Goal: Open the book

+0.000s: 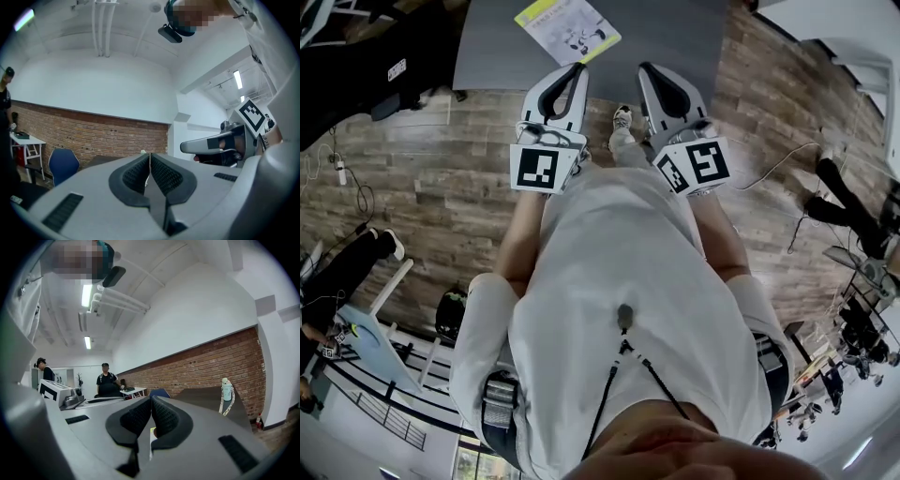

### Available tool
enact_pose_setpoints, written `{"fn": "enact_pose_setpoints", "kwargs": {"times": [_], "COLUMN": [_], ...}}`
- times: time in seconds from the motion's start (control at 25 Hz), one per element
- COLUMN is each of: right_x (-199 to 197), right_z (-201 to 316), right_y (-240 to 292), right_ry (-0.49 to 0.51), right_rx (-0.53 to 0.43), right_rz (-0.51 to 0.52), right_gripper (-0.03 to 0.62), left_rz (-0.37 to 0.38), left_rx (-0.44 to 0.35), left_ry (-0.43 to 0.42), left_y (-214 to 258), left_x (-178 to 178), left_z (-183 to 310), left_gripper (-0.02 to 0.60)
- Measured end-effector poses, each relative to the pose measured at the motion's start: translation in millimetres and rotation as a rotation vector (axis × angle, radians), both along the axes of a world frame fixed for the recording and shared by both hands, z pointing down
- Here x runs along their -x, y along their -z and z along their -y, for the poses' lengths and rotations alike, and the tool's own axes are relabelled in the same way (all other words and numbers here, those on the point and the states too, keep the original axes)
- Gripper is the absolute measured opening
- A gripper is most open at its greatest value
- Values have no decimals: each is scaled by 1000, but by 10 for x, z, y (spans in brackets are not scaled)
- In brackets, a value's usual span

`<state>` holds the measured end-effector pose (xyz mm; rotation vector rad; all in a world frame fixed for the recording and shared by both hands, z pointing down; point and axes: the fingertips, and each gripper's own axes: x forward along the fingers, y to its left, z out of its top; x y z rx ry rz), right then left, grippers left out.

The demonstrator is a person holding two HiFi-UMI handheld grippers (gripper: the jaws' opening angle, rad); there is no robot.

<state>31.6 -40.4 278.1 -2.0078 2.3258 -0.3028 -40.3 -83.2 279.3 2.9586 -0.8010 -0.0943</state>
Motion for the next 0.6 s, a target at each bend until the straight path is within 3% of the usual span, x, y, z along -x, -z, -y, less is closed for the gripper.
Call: {"fn": "enact_pose_setpoints", "kwargs": {"times": [0.6], "right_x": [-729], "right_z": [735], "right_y": [52], "right_ry": [178], "right_rx": [-24], "right_rz": [27], "right_gripper": [37], "left_rz": [72], "left_rx": [-29], "left_ry": [149], "left_y": [-36], "left_x": [-714], "left_z": [561], "left_gripper": [28]}}
